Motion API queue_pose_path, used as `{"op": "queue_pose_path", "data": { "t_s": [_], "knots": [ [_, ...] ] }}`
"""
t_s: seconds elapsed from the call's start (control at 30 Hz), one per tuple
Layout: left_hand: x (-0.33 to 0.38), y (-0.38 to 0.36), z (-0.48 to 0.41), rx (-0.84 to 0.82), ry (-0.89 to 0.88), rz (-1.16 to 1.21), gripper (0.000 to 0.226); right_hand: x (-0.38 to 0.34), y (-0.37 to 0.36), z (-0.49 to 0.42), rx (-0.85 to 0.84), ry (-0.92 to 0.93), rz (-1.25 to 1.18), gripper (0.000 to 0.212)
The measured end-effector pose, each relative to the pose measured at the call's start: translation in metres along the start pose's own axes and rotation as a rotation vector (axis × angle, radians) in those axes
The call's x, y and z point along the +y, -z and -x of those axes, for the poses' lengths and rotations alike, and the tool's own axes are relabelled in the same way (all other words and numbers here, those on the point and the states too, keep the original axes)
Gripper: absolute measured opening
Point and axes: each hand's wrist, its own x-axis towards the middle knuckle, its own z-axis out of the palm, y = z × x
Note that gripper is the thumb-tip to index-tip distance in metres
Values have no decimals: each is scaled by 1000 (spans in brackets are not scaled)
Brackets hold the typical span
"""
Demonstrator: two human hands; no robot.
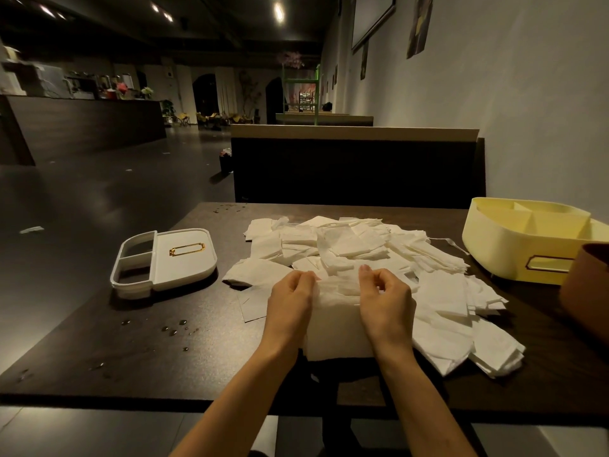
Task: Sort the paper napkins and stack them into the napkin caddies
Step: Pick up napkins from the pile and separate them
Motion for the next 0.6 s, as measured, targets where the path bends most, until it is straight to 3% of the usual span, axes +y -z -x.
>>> {"op": "queue_pose_path", "data": {
  "t_s": [0.17, 0.23, 0.3, 0.4, 0.53, 0.6],
  "knots": [
    [0, 20, 6, -298, -99, -255, 35, 1, -1, -1, -27, 55, 38, 32],
    [0, 28, 7, -401, -94, -256, 53, 1, 0, -2, -46, 64, 49, 38],
    [1, 33, 8, -472, -107, -239, 53, 2, 1, -2, -56, 60, 64, 43],
    [3, 36, 8, -469, -156, -228, 39, 4, 6, -2, -129, 43, 33, 42],
    [4, 37, 4, -425, -180, -178, 34, 8, 21, 0, -394, -40, -137, 15],
    [3, 37, 3, -411, -187, -172, 34, 11, 26, 1, -492, -34, -146, 26]
  ]
}}
